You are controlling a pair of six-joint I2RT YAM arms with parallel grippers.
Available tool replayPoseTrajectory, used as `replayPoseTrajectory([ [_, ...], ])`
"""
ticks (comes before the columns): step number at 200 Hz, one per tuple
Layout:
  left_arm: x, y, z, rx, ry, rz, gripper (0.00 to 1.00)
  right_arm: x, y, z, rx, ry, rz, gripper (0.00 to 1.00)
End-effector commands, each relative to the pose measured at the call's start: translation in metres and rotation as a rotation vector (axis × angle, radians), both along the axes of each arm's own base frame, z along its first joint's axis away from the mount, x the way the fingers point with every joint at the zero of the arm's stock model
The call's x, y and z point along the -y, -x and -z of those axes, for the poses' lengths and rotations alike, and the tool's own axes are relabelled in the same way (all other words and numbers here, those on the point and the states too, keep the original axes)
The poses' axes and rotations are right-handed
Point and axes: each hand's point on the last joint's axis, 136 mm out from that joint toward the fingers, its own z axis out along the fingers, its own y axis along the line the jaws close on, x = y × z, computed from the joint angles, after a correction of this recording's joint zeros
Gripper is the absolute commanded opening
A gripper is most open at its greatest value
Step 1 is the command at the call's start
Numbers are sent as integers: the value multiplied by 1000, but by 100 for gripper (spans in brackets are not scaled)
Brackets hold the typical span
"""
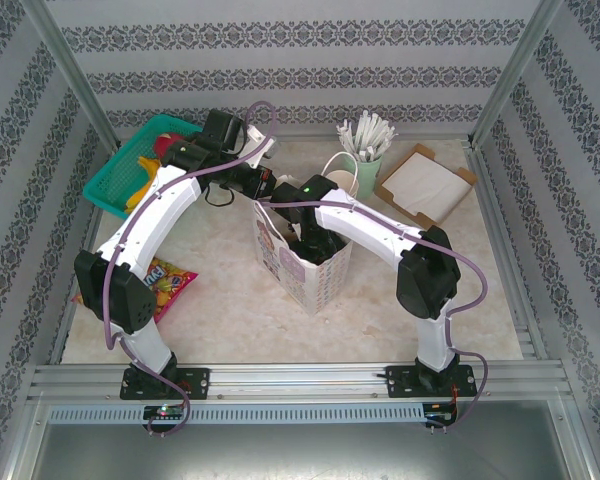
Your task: Pack the takeout coffee
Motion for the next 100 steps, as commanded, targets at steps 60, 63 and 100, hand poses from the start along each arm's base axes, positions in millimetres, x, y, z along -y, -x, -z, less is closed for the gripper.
replayPoseTrajectory([
  [60, 5, 1, -3, -13, 15, 7, 0, 12, 4, 12, -39, 64, 14, 68],
  [63, 5, 1, -3, -12, 16, 8, 0, 12, 4, 12, -40, 65, 13, 68],
  [100, 5, 0, -3, -12, 17, 5, 0, 13, 5, 13, -42, 66, 12, 68],
])
